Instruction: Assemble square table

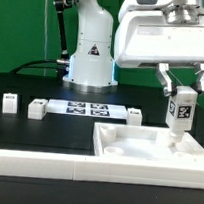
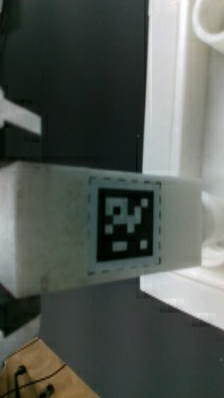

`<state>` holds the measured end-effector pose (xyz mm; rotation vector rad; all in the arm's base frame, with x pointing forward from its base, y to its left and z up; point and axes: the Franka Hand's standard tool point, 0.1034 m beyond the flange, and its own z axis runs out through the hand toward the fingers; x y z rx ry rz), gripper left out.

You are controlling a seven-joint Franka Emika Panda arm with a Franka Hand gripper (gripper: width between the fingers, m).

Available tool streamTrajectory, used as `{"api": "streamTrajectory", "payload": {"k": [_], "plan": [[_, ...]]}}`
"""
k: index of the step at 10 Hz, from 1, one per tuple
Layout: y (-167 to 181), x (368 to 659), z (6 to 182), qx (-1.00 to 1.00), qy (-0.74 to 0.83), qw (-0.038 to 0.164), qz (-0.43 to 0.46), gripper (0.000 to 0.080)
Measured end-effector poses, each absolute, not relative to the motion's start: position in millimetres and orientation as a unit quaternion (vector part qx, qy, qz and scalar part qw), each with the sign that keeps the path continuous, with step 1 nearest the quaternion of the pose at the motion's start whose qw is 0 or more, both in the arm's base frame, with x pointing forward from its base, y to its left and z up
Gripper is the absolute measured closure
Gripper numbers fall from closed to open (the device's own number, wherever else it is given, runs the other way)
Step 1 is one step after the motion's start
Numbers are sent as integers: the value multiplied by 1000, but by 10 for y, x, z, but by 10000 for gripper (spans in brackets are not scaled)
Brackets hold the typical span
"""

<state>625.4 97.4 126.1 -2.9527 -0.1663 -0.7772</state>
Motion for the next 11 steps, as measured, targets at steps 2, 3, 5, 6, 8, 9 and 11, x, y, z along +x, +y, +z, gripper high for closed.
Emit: {"api": "streamTrajectory", "payload": {"k": [2,3,5,6,8,9,11], "plan": [[972,6252,1254,-965,-54,42,-254,509],[948,6306,1299,-947,-51,36,-315,509],[960,6288,1174,-944,-53,34,-323,509],[972,6318,1179,-945,-62,32,-321,509],[970,6330,1174,-944,-69,30,-322,509],[970,6330,1173,-944,-69,30,-321,509],[996,6324,1169,-944,-70,31,-320,509]]}}
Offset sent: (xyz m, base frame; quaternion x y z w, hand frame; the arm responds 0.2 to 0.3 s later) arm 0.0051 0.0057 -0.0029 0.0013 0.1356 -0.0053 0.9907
